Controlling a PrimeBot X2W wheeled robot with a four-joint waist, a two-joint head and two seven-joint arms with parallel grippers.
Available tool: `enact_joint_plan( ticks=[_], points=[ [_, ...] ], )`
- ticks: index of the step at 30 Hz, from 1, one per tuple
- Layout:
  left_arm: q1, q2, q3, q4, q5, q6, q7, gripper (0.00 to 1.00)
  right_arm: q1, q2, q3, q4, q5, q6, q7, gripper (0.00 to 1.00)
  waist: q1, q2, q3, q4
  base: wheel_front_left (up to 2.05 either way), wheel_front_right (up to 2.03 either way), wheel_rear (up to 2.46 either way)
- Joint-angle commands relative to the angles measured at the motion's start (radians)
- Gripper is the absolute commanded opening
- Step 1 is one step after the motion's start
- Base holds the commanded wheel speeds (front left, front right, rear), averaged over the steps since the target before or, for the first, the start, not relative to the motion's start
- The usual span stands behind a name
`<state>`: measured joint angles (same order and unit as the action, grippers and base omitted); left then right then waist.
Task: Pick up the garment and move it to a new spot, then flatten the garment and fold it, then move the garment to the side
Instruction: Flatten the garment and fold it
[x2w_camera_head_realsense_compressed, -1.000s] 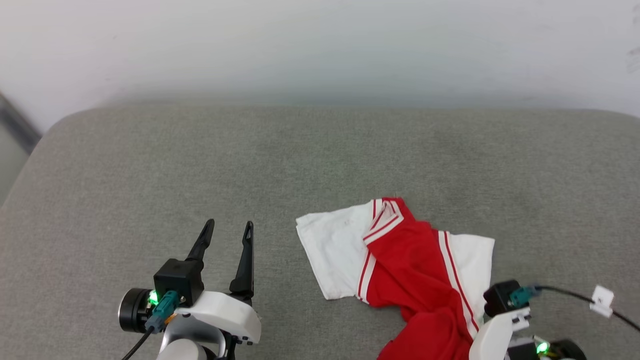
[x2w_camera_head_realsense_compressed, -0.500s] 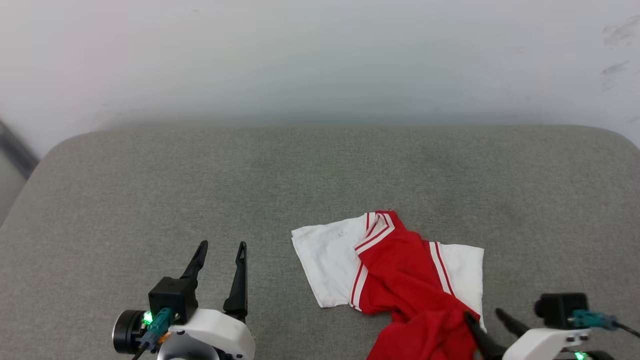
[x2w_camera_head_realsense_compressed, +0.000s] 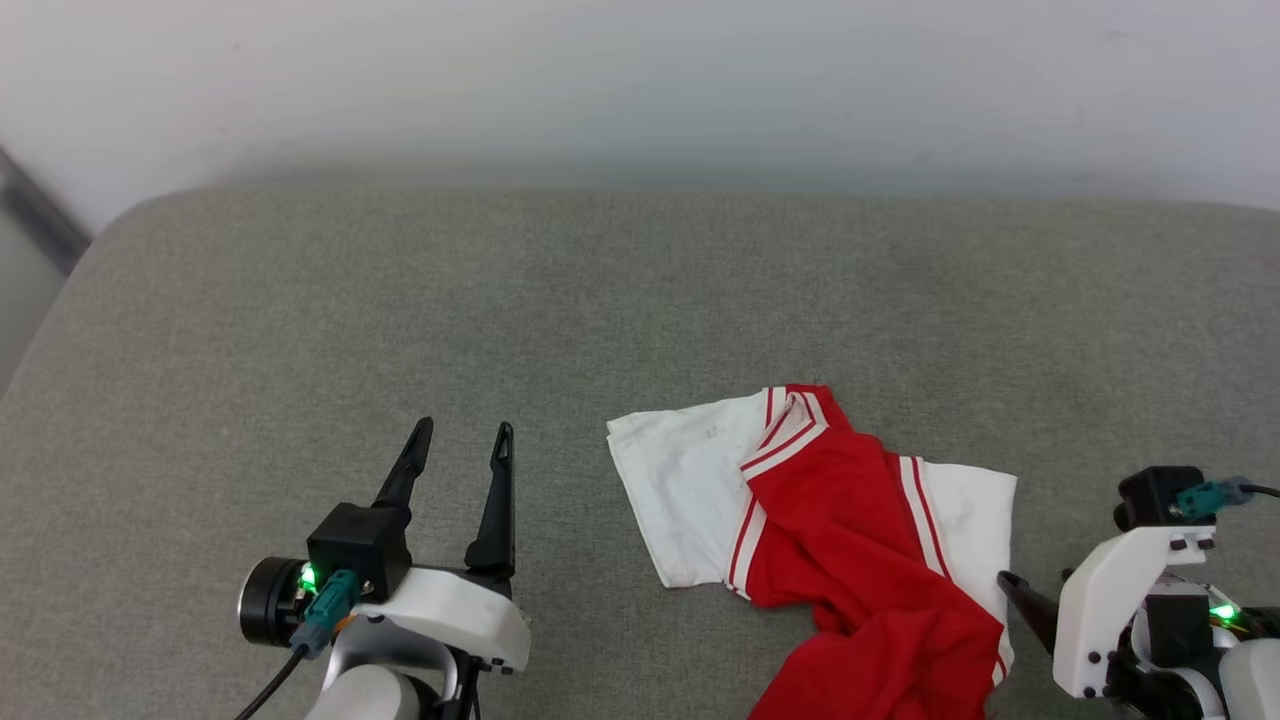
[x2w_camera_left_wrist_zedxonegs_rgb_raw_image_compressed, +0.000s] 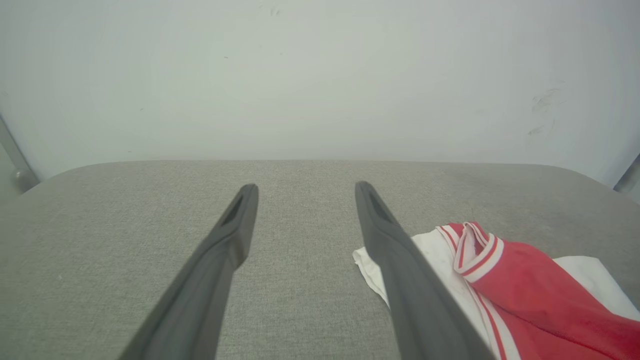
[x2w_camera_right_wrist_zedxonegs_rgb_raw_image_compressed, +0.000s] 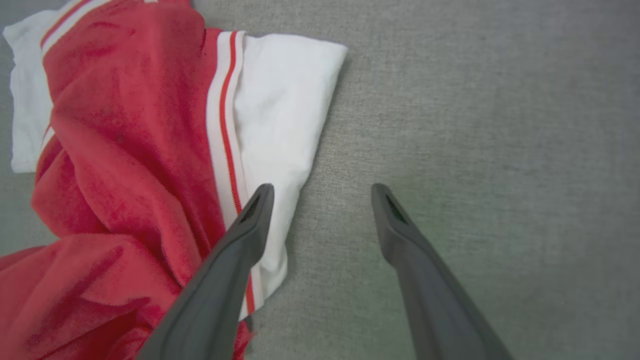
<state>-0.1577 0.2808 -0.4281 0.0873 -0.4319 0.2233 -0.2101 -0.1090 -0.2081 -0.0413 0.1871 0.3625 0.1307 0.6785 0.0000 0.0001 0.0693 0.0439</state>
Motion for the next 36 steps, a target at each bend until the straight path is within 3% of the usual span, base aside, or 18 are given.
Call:
enact_joint_plan(
  ticks=[1, 8, 9, 10, 11, 16, 20, 24, 28, 29, 30, 31, 36],
  points=[
    [-0.017, -0.003, -0.002, 0.0, 0.006, -0.001, -0.007, 1.0, -0.029, -0.009, 0.02, 0.024, 0.009, 0.0, 0.011, 1.0, 0.0, -0.0001, 0.04, 0.027, 0.0, 0.0, 0.0],
    [-0.047, -0.023, -0.004, 0.03, 0.002, -0.008, -0.023, 1.0, -0.12, -0.025, 0.133, 0.225, 0.067, 0.0, 0.07, 1.0, 0.0, -0.0001, 0.085, 0.052, 0.0, 0.0, 0.0],
    [-0.049, -0.024, -0.002, 0.034, 0.001, -0.008, -0.025, 1.0, -0.128, -0.03, 0.15, 0.237, 0.071, 0.0, 0.068, 0.77, 0.0, -0.0001, 0.087, 0.053, 0.0, 0.0, 0.0],
    [-0.05, -0.025, 0.001, 0.038, -0.001, -0.008, -0.028, 1.0, -0.139, -0.036, 0.162, 0.239, 0.08, 0.0, 0.056, 0.07, 0.0, -0.0001, 0.088, 0.053, 0.0, 0.0, 0.0],
    [-0.049, -0.026, 0.003, 0.041, -0.001, -0.007, -0.032, 1.0, -0.147, -0.045, 0.169, 0.239, 0.083, 0.0, 0.052, 0.0, 0.0, -0.0001, 0.088, 0.051, 0.0, 0.0, 0.0],
    [-0.032, -0.022, 0.013, 0.047, -0.004, 0.001, -0.039, 1.0, -0.211, -0.133, 0.139, 0.143, 0.032, 0.0, -0.051, 0.0, 0.0, -0.0001, 0.083, 0.031, 0.0, 0.0, 0.0],
    [-0.032, -0.017, 0.016, 0.046, -0.005, -0.001, -0.04, 1.0, -0.206, -0.16, 0.053, 0.079, -0.012, 0.0, -0.083, 0.0, 0.0, -0.0001, 0.083, 0.016, 0.0, 0.0, 0.0],
    [-0.038, -0.016, 0.014, 0.045, -0.006, -0.003, -0.042, 1.0, -0.146, -0.139, -0.078, 0.069, -0.056, 0.0, -0.069, 0.0, 0.0, -0.0001, 0.086, 0.009, 0.0, 0.0, 0.0],
    [-0.042, -0.019, 0.007, 0.049, -0.005, -0.003, -0.041, 1.0, -0.079, -0.093, -0.177, 0.158, -0.084, 0.0, -0.1, 0.0, 0.0, -0.0001, 0.089, 0.01, 0.0, 0.0, 0.0],
    [-0.043, -0.02, 0.007, 0.051, -0.006, -0.003, -0.04, 1.0, -0.074, -0.074, -0.197, 0.184, -0.084, 0.0, -0.117, 0.24, 0.0, -0.0001, 0.088, 0.01, 0.0, 0.0, 0.0],
    [-0.043, -0.019, 0.006, 0.053, -0.008, -0.004, -0.04, 1.0, -0.062, -0.064, -0.209, 0.215, -0.095, 0.0, -0.136, 0.94, 0.0, -0.0001, 0.086, 0.01, 0.0, 0.0, 0.0],
    [-0.041, -0.018, 0.006, 0.055, -0.009, -0.003, -0.04, 1.0, -0.053, -0.049, -0.218, 0.241, -0.1, 0.0, -0.161, 1.0, 0.0, -0.0001, 0.085, 0.01, 0.0, 0.0, 0.0],
    [-0.025, -0.006, 0.011, 0.056, -0.013, 0.002, -0.036, 1.0, -0.07, -0.007, -0.245, 0.266, -0.108, 0.0, -0.328, 1.0, 0.0, -0.0001, 0.065, 0.008, 0.0, 0.0, 0.0]
  ],
)
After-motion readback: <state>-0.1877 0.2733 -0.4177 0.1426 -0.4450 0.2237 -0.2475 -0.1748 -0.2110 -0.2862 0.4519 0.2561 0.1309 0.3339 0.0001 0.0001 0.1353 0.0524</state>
